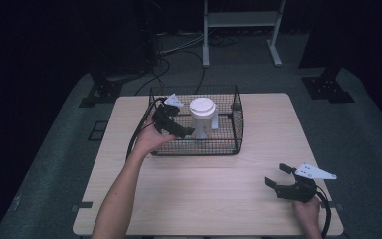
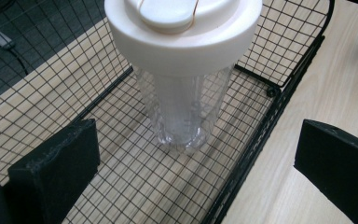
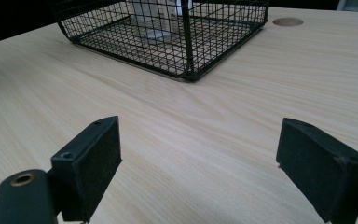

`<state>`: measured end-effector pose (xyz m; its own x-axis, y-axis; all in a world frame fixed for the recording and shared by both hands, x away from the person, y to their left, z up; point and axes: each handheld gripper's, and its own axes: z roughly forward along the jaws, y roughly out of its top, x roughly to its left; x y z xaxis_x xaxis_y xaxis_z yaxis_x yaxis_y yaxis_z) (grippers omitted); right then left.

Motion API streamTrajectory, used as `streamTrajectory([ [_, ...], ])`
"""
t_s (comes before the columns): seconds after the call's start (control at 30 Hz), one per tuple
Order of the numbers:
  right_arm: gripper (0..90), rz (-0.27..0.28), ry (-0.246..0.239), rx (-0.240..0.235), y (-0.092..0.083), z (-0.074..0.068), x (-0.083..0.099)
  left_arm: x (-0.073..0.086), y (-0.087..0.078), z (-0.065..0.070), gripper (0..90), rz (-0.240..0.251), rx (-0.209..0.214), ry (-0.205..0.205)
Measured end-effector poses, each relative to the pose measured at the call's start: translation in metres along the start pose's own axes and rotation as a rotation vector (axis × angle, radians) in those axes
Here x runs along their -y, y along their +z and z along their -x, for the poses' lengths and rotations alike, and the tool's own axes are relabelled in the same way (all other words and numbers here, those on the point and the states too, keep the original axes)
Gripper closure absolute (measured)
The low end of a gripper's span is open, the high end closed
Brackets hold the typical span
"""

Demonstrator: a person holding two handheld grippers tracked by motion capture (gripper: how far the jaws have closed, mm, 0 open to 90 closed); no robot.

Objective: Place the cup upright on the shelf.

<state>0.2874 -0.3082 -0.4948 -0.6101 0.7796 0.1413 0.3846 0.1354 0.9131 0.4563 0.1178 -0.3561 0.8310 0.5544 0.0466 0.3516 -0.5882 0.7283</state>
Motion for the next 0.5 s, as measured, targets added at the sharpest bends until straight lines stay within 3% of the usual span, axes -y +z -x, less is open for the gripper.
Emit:
streamTrajectory([
  [0.5, 12.8, -0.007, -0.005, 0.003, 0.000, -0.001, 0.000, 0.015, -0.012, 0.013, 0.0, 0.032, 0.015, 0.012],
])
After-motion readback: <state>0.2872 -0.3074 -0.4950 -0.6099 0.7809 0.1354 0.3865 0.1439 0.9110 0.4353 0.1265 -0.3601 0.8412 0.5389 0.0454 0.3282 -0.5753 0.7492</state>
